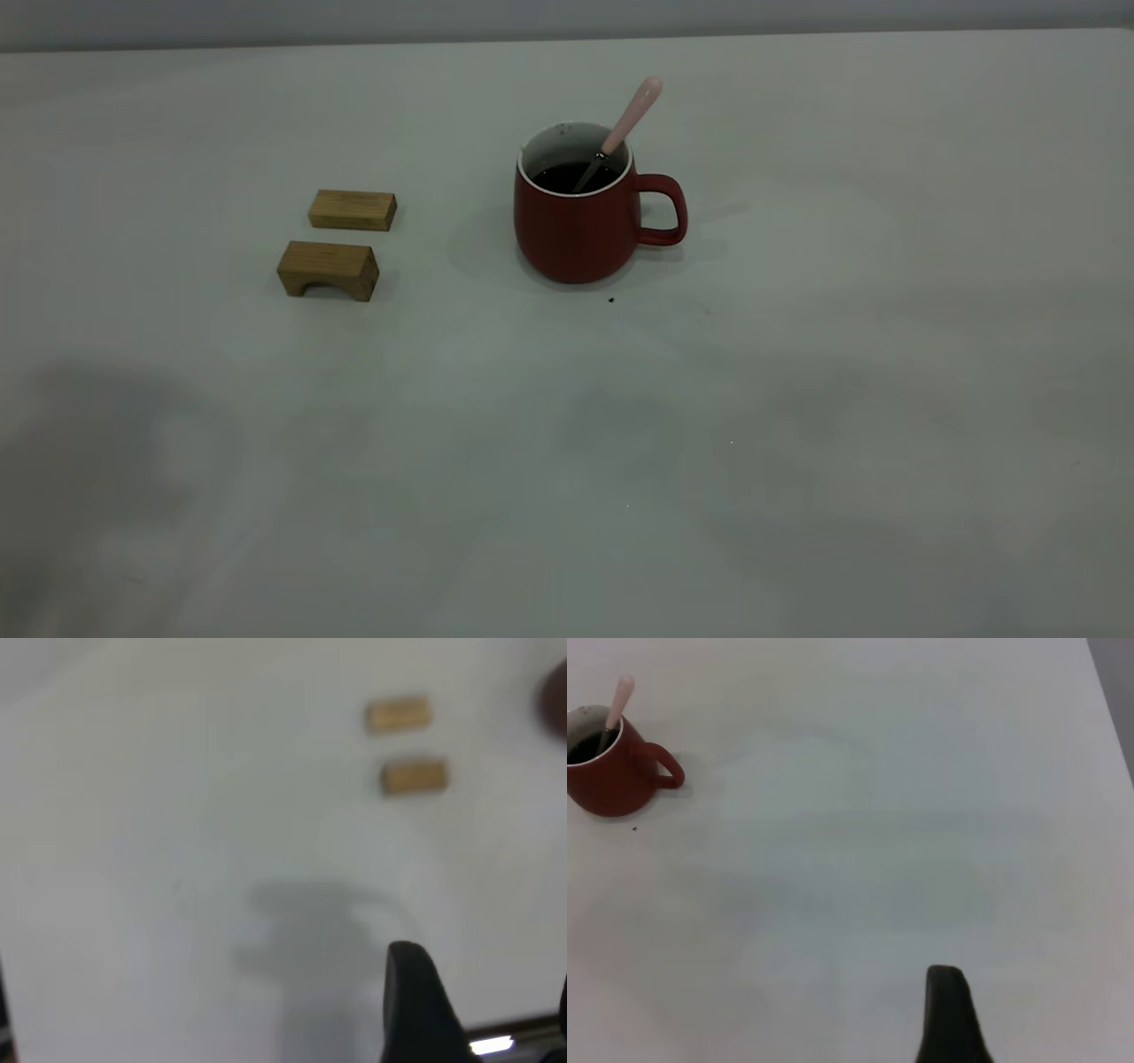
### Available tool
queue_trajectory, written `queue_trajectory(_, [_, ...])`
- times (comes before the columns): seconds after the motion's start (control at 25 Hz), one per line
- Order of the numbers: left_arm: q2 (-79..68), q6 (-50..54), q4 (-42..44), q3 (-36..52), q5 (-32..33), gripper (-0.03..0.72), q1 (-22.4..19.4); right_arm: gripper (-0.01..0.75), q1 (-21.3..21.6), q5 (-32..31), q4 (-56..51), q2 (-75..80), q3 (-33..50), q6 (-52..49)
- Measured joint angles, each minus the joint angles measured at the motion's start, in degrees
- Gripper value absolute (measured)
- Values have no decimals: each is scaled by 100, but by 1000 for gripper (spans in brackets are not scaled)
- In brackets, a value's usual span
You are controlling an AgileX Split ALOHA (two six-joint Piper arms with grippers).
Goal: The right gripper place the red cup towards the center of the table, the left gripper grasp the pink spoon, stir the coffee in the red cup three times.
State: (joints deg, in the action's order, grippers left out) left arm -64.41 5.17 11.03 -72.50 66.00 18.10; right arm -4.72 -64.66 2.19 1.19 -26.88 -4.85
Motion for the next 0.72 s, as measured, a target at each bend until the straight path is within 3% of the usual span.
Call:
queue_trajectory(0.28, [2276,64,-77,2197,47,459,-36,555,0,0,0,0,0,0])
queue_trajectory(0.72, [4805,255,-462,4240,34,459,-1083,555,0,0,0,0,0,0])
